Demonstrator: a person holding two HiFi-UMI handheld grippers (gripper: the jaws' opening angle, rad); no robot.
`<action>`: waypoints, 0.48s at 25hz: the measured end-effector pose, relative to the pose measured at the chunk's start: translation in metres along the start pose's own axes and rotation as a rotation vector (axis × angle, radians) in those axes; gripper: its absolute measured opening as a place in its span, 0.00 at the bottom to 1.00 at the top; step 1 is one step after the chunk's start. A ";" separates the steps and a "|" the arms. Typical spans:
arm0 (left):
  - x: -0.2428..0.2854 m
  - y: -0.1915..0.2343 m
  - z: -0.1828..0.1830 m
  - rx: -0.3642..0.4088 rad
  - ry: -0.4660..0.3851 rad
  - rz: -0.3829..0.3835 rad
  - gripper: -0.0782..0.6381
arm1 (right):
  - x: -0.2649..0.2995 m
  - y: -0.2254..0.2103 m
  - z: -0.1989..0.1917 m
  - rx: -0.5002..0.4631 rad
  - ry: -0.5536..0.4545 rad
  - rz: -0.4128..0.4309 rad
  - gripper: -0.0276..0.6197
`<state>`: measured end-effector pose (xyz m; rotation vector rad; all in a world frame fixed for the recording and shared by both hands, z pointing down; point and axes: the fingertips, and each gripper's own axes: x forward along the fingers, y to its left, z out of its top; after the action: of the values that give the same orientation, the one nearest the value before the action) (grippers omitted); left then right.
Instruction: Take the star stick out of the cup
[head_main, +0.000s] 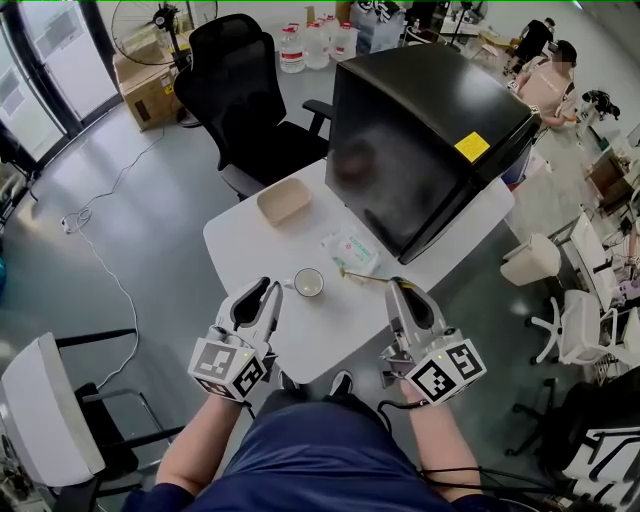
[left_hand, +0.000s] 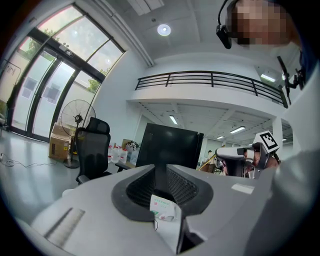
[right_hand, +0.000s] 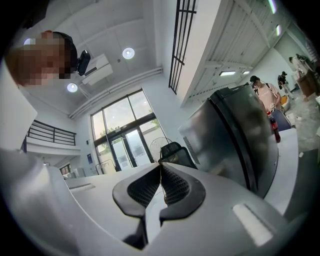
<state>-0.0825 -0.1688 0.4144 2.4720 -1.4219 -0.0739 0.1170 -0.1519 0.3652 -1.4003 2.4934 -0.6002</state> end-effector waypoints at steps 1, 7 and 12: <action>0.001 0.000 0.000 0.000 0.001 0.000 0.21 | 0.000 -0.001 0.000 0.001 -0.001 -0.001 0.06; 0.004 0.000 -0.002 0.000 0.010 0.000 0.21 | 0.000 -0.004 0.002 0.013 0.000 0.003 0.06; 0.006 0.001 -0.004 0.005 0.014 0.000 0.21 | 0.002 -0.004 0.002 0.034 -0.007 0.014 0.06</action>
<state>-0.0797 -0.1734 0.4187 2.4712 -1.4183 -0.0529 0.1200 -0.1559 0.3656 -1.3693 2.4743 -0.6307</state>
